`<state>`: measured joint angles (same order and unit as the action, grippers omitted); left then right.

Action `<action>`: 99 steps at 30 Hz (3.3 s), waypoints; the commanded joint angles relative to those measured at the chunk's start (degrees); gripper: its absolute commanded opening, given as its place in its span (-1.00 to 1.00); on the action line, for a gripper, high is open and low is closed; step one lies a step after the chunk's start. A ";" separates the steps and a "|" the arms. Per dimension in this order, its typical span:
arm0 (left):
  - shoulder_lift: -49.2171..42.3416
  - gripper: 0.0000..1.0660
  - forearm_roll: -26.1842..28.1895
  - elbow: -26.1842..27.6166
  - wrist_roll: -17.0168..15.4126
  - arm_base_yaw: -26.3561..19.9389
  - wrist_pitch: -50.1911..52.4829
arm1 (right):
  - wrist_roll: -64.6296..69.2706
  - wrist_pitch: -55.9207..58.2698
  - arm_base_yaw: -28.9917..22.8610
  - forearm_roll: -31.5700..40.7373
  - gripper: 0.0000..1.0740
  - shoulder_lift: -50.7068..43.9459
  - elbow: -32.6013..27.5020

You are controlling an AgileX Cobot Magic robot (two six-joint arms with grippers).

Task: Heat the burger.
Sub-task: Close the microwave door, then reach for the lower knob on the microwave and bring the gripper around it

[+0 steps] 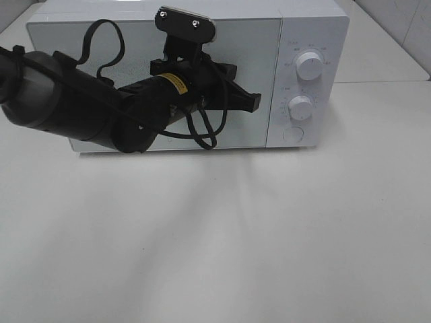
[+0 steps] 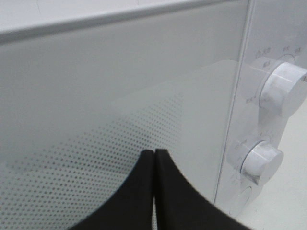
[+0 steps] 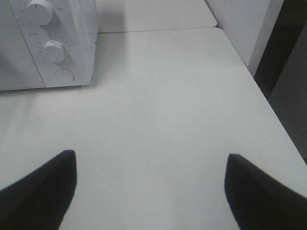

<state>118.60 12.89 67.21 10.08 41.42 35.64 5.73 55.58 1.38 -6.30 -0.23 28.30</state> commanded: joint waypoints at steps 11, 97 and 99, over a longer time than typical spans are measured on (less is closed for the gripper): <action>-4.70 -0.64 10.94 1.55 0.92 4.13 -7.62 | -0.23 -0.40 0.40 -0.11 0.42 -2.01 -0.06; -86.52 0.88 -1.49 -36.04 -2.69 -44.29 -93.22 | -0.06 -0.40 0.40 -0.17 0.42 -2.01 -0.06; -89.95 0.88 -1.60 -36.73 -4.13 -44.29 -95.68 | -0.06 -0.40 0.40 -0.17 0.42 -2.01 -0.06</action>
<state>31.63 11.80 31.46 7.68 -2.64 -58.10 5.73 55.58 1.38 -6.30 -0.23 28.30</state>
